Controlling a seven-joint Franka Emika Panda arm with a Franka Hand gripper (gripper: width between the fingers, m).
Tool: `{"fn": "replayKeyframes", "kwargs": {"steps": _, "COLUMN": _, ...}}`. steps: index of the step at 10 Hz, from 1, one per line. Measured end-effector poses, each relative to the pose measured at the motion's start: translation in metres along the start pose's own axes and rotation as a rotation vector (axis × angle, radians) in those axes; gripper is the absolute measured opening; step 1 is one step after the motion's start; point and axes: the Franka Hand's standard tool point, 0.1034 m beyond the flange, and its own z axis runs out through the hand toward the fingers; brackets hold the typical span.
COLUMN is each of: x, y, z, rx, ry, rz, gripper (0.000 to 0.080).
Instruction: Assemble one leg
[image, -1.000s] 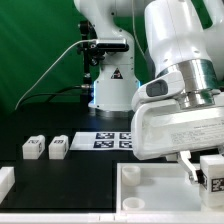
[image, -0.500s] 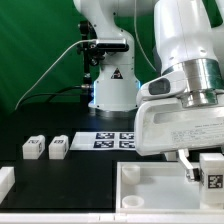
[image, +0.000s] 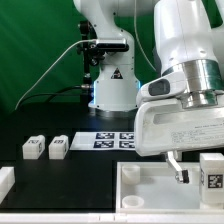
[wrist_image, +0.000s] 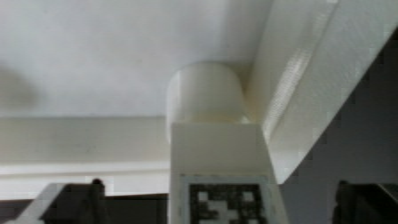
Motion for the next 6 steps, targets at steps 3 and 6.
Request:
{"fn": "replayKeyframes", "kwargs": {"steps": 3, "x": -0.0002, "y": 0.0001, "z": 0.0001, "rx": 0.0, "ry": 0.0, "rz": 0.0, "gripper": 0.0649}}
{"fn": "replayKeyframes", "kwargs": {"steps": 6, "x": -0.0012, "y": -0.0008, "z": 0.0004, "rx": 0.006, "ry": -0.019, "rz": 0.009, "gripper": 0.0649}}
